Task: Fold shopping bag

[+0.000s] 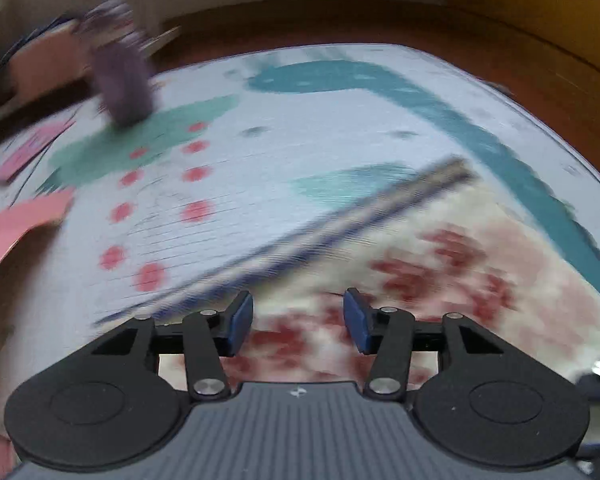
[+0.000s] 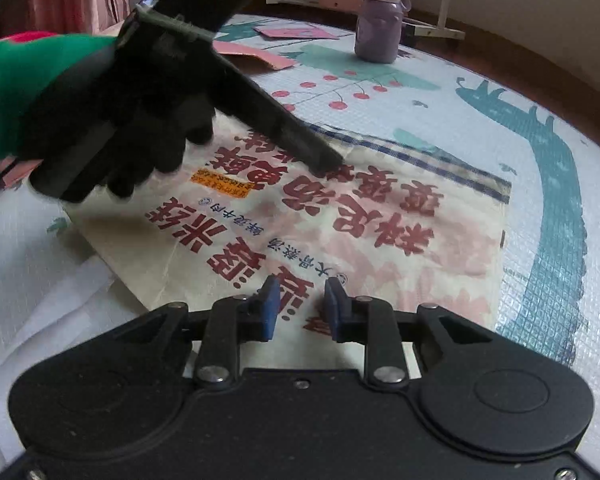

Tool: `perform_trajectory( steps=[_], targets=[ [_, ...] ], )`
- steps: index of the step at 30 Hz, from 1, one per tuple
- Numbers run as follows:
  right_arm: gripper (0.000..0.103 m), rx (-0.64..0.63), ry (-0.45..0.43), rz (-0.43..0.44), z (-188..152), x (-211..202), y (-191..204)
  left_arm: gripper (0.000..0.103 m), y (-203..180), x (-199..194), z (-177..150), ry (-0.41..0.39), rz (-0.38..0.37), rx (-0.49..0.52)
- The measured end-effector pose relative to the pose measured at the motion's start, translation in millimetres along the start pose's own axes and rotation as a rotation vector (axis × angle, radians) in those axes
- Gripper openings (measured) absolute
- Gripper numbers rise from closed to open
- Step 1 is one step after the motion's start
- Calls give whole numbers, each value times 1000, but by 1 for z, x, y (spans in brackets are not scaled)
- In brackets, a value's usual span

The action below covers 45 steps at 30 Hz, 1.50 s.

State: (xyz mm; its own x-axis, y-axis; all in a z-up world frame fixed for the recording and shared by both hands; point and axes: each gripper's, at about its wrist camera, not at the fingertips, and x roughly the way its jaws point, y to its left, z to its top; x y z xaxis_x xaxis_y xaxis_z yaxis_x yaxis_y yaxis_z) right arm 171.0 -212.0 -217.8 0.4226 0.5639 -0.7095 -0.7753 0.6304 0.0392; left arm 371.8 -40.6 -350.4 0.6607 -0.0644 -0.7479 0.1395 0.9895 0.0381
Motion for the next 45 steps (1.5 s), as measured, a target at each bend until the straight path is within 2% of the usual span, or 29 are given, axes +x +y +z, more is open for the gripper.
perform_trajectory(
  steps=[1,2,3,6,7,8,9,11,12,14,16,18,19,21,23,24,27,29,31,34,35,39,41,43,45],
  targets=[
    [24,7,1,3,0,0,-1,52,11,23,-1,13,42,-14],
    [24,10,2,1,0,0,-2,52,13,23,1,15,48,-17],
    [24,10,4,-2,-1,-1,-1,52,26,45,-1,31,66,-77],
    [24,2,12,-13,-1,-2,1,46,20,67,7,53,115,-48],
    [24,-1,16,-16,-1,-2,1,46,0,72,14,-30,49,-25],
    [24,-3,23,-24,0,-3,2,46,-5,68,18,-44,24,-25],
    [24,5,29,-37,0,-5,0,46,-30,77,27,-74,-74,10],
    [24,29,22,-74,1,-10,-5,46,-48,80,48,-67,-111,79],
    [24,60,20,-93,1,-13,-11,46,-78,112,55,-47,-169,150],
    [24,109,39,-85,-3,-12,-20,46,-108,154,65,-11,-243,170],
    [26,119,44,-70,-5,-13,-23,48,-128,187,68,29,-217,238],
    [27,92,53,-78,-3,-11,-18,48,-143,232,80,-8,-224,219],
    [27,89,52,-79,-3,-11,-17,48,-146,238,88,-8,-223,210],
    [27,104,48,-67,-4,-11,-19,48,-158,277,111,-9,-202,215],
    [27,113,41,-56,-5,-11,-21,50,-159,283,124,-10,-198,204],
    [28,112,39,-54,-5,-11,-21,50,-159,311,135,-3,-203,167],
    [28,109,35,-47,-7,-11,-22,51,-165,339,157,35,-208,162],
    [28,107,32,-48,-8,-11,-21,50,-171,328,169,30,-179,158],
    [28,102,29,-49,-9,-12,-20,50,-153,319,166,-61,-170,87],
    [28,102,26,-45,-10,-12,-19,50,-109,305,142,-89,-118,-31],
    [28,102,24,-44,-10,-12,-19,50,-90,310,127,-37,-63,-38],
    [27,97,16,-36,-8,-11,-24,50,-62,290,93,-41,-3,-24],
    [27,93,18,-29,-6,-12,-27,51,-59,273,90,-4,45,-41],
    [27,81,27,-29,-4,-11,-29,51,-59,263,74,-7,82,-39],
    [27,73,36,-45,-3,-11,-31,51,-67,230,51,-21,129,1]
  ],
)
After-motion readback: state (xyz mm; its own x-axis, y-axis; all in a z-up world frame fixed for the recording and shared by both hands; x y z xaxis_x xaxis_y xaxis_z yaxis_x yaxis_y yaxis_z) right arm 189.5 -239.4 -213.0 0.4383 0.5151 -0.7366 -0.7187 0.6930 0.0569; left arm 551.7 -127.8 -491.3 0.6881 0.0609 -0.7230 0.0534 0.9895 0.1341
